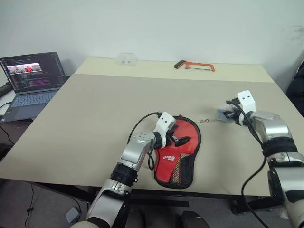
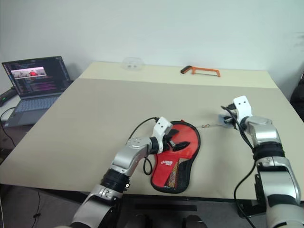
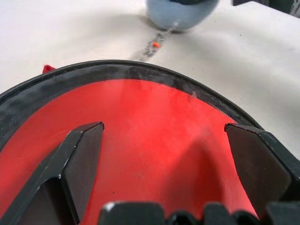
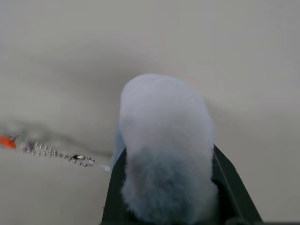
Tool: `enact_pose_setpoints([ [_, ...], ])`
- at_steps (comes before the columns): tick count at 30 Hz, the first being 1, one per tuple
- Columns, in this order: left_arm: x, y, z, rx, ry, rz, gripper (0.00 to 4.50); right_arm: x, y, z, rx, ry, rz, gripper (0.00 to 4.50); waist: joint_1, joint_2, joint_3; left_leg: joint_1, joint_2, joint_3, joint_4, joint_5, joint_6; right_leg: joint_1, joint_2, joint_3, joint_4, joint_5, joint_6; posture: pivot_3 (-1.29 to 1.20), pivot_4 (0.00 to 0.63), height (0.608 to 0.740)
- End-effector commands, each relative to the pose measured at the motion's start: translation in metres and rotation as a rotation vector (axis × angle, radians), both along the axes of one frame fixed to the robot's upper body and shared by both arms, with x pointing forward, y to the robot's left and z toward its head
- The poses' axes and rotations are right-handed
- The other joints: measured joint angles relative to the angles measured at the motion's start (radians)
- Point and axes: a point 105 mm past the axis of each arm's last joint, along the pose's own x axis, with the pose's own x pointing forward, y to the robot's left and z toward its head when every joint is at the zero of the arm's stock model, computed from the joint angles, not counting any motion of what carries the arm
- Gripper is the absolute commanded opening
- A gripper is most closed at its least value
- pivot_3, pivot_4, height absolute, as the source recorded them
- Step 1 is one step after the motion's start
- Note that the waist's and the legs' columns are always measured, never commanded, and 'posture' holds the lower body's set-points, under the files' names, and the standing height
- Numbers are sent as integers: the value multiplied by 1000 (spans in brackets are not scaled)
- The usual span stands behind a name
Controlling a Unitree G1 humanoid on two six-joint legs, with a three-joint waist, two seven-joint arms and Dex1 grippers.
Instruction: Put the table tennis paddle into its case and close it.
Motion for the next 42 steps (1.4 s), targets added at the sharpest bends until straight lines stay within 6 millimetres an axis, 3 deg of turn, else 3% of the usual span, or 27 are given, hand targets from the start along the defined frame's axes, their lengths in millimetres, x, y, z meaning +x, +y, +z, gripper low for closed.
enact_pose_setpoints([
  [1, -2, 13, -30, 60, 108, 31, 4500, -28, 0, 16, -155, -12, 197, 512, 4, 1, -1, 0, 0, 0, 0, 0, 0, 0, 0, 0, -2, 0, 1, 0, 150, 740],
  [6, 0, 9, -30, 66, 108, 23, 4500, -74, 11, 12, -296, 77, 474, 491, 2, 3, -1, 1, 0, 1, -1, 0, 0, 2, 0, 1, -4, 0, 2, 0, 150, 740],
  [10, 0, 6, -31, 72, 107, 11, 4500, -113, 24, 13, -290, 144, 677, 491, 3, 3, -1, 3, 0, -1, 0, 0, 0, 5, 0, 0, -6, 0, 2, 0, 150, 740],
  [18, 0, 5, -32, 77, 107, 3, 4500, -166, 56, 11, -206, 270, 938, 461, 6, 4, -2, 3, 0, -2, -1, -2, 2, 13, -1, -1, -19, 3, 5, 0, 150, 740],
  [28, 14, -1, -27, 99, 105, 40, 4500, -243, 115, -24, -105, 446, 1303, 456, 14, 3, -1, 3, -1, -3, 0, -2, 2, 13, -2, -2, -20, 2, 5, 0, 150, 740],
  [37, 23, -9, -22, 116, 102, 59, 4500, -270, 127, -42, -51, 527, 1404, 439, 14, 2, -1, 3, -1, -3, 0, -2, 3, 13, -2, -3, -20, 3, 5, 0, 150, 740],
  [42, 24, -8, -20, 118, 92, 51, 4500, -262, 127, -46, -63, 505, 1349, 439, 14, 2, -1, 3, -1, -3, 0, -2, 2, 13, -2, -3, -21, 3, 5, 0, 150, 740],
])
